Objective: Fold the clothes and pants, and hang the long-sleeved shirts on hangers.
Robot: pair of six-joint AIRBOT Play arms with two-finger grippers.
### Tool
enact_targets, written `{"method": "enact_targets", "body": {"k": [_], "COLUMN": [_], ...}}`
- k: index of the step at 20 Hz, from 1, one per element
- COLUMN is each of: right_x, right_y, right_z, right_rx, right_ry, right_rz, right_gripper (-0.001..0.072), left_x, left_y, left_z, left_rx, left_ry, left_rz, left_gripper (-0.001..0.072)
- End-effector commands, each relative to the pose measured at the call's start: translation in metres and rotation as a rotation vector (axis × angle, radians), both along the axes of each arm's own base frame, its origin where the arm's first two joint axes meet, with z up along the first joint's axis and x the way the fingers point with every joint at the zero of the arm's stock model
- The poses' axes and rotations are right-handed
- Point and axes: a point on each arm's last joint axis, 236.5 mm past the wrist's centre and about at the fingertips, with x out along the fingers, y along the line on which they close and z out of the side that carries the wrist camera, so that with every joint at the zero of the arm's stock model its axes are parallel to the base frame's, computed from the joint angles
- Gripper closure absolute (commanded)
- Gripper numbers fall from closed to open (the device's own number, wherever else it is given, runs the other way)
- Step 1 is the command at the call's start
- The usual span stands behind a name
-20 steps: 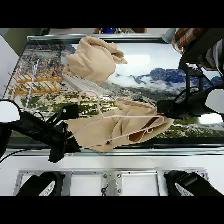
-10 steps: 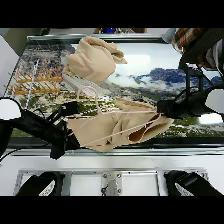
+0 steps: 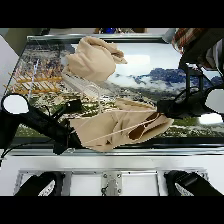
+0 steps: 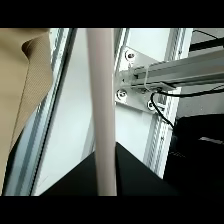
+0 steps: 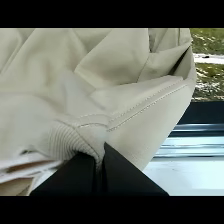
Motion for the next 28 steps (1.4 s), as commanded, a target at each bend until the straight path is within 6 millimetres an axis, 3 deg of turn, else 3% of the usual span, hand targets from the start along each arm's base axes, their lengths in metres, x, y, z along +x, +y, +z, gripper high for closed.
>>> {"method": "enact_targets", "body": {"k": [1, 6, 12, 18, 23, 28], "right_x": [0.000, 0.000, 0.000, 0.002, 0.006, 0.020], "right_y": [0.000, 0.000, 0.000, 0.001, 0.003, 0.009], "right_z": [0.000, 0.000, 0.000, 0.006, 0.022, 0.031], "right_rx": [0.001, 0.001, 0.001, 0.002, 0.005, 0.029], "right_ry": [0.000, 0.000, -0.001, -0.018, -0.066, -0.136], "right_rz": [0.000, 0.000, 0.000, 0.017, 0.055, 0.062], "right_gripper": [0.0685, 0.0685, 0.0686, 0.0686, 0.0686, 0.0686], "left_x": [0.012, 0.008, -0.006, 0.038, 0.059, 0.065], "left_y": [0.008, 0.011, -0.011, -0.028, -0.033, -0.035], "left_z": [0.003, -0.015, -0.025, -0.028, -0.027, -0.026], "left_rx": [-0.006, 0.072, 0.084, 0.038, 0.005, -0.017], "left_ry": [-0.036, -0.003, 0.019, -0.144, -0.261, -0.343], "left_rz": [0.066, 0.013, -0.108, 0.003, -0.005, -0.072], "left_gripper": [0.0685, 0.0684, 0.0684, 0.0684, 0.0684, 0.0684]}}
